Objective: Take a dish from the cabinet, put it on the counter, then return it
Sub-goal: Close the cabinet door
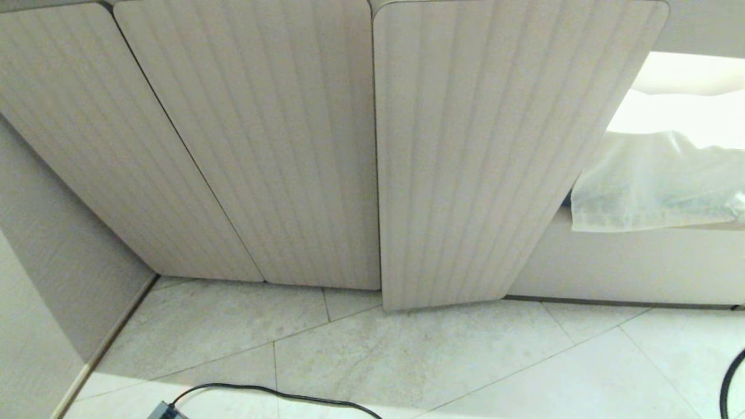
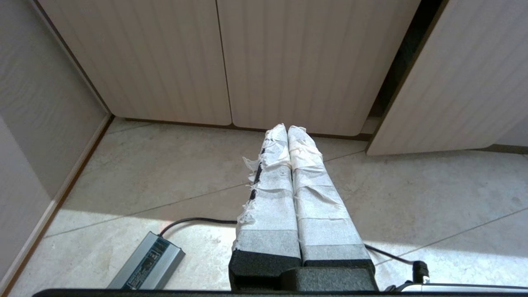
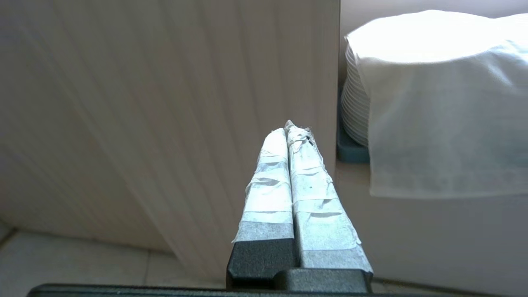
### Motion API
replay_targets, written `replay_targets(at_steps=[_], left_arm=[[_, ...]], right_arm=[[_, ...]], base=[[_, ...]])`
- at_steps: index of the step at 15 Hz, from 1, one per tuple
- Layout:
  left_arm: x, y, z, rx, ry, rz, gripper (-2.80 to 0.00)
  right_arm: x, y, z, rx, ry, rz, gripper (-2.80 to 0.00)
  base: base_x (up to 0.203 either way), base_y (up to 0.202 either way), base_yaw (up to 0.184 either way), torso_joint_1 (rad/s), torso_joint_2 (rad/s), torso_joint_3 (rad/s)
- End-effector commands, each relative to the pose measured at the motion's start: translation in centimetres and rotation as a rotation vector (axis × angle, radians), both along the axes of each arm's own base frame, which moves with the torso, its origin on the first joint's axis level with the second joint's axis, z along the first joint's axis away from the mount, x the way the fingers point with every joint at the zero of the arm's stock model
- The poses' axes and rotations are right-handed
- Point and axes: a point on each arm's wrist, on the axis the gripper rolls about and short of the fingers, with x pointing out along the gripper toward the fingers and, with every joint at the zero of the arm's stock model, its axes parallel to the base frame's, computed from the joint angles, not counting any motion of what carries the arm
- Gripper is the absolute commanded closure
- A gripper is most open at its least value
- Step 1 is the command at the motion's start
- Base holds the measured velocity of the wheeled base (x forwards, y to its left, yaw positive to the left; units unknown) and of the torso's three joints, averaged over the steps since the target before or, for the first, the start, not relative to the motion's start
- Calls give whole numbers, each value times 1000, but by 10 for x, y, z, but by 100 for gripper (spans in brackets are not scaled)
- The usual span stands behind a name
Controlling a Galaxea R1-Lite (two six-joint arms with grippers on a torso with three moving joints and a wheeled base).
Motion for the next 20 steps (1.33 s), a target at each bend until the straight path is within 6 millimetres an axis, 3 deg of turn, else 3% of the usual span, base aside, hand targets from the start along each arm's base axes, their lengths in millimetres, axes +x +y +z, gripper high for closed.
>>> replay_targets(at_steps=[1, 4, 12, 16, 20], left_arm=[[0, 0, 0, -1, 0, 1, 0], [0, 0, 0, -1, -1, 0, 0], [0, 0, 0, -1, -1, 1, 0], [0, 0, 0, -1, 0, 0, 0], [0, 0, 0, -1, -1, 1, 0]], right_arm=[[-44, 5, -10, -46, -67, -14, 0], [-73, 8, -26, -122, -64, -44, 0], [-112, 10, -63, -200, 73, -140, 0], [-124, 9, -84, -186, 184, -239, 0], [-124, 8, -91, -186, 246, -244, 0]], base=[[0, 0, 0, 0, 0, 0], [0, 0, 0, 0, 0, 0], [0, 0, 0, 0, 0, 0], [0, 0, 0, 0, 0, 0], [0, 0, 0, 0, 0, 0]])
